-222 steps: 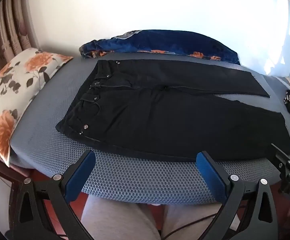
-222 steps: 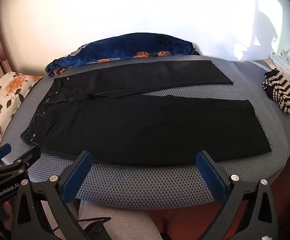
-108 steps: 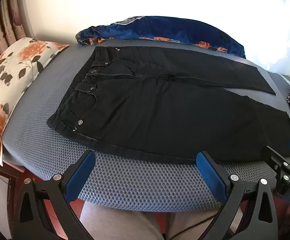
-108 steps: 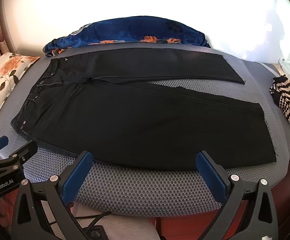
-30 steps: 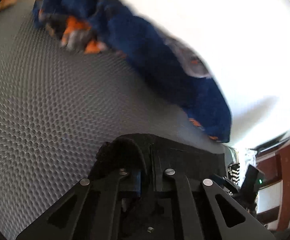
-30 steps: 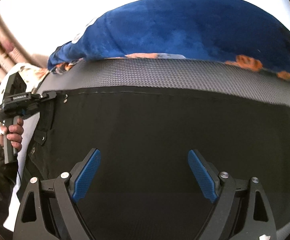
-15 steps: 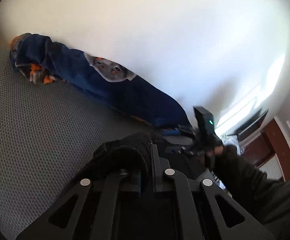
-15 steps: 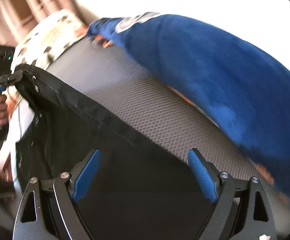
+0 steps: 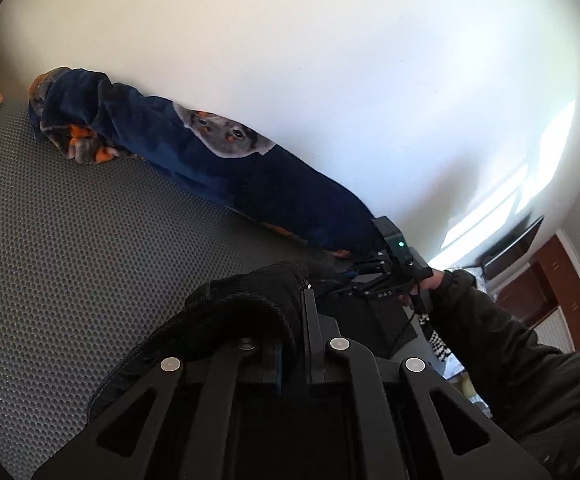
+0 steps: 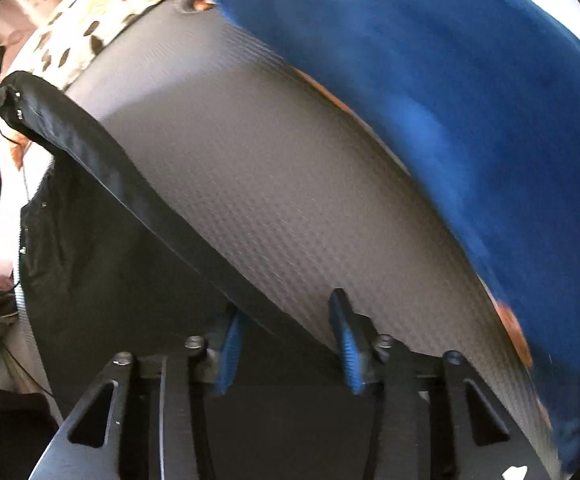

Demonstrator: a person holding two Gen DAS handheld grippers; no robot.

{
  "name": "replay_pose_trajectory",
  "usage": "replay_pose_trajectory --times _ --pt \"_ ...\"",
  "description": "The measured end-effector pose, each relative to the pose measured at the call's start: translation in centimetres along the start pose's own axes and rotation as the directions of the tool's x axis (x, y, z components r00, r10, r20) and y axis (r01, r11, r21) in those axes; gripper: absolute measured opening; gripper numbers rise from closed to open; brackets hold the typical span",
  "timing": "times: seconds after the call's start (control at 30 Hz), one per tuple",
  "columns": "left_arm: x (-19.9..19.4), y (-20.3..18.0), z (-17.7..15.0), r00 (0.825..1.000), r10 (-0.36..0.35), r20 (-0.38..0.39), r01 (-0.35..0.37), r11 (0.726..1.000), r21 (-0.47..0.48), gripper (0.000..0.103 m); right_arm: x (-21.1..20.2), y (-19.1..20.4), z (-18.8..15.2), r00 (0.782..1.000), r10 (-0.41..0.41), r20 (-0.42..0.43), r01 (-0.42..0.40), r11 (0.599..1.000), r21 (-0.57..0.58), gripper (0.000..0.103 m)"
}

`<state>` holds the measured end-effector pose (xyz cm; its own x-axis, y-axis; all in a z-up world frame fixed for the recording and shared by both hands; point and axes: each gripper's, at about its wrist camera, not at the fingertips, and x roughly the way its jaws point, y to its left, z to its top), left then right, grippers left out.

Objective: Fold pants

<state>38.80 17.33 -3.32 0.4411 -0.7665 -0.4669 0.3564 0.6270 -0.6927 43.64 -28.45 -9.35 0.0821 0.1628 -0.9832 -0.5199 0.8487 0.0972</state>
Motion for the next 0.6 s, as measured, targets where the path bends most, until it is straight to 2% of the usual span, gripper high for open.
replay_pose_trajectory --times 0.07,0.13,0.23,0.33,0.47,0.6 --pt "0.2 0.1 -0.1 1.0 -0.001 -0.004 0.001 1.0 -0.007 0.007 0.0 -0.7 -0.9 1.0 -0.016 0.011 0.015 1.0 0.028 0.026" --pt "0.1 0.0 -0.2 1.0 0.014 -0.007 -0.014 1.0 -0.008 0.007 0.0 -0.8 -1.5 0.999 -0.037 0.039 0.035 0.999 0.033 0.014" --pt "0.0 0.1 -0.1 0.999 0.032 -0.005 -0.032 0.999 -0.017 0.007 -0.7 0.2 -2.1 0.992 -0.095 0.084 0.093 0.995 0.024 0.009" --pt "-0.5 0.5 -0.2 0.999 0.049 -0.006 -0.049 0.998 -0.036 0.007 -2.4 0.8 -2.8 0.977 -0.158 0.146 0.152 0.987 0.052 0.007" --pt "-1.5 0.3 -0.7 0.997 0.077 -0.015 -0.077 0.997 -0.029 0.007 -6.0 3.0 -4.4 0.942 -0.246 0.229 0.227 0.968 0.107 0.007" --pt "-3.1 -0.6 -2.2 0.993 0.112 -0.045 -0.112 0.994 -0.006 0.007 -8.9 7.1 -7.1 0.91 -0.312 0.273 0.286 0.949 0.13 0.006"
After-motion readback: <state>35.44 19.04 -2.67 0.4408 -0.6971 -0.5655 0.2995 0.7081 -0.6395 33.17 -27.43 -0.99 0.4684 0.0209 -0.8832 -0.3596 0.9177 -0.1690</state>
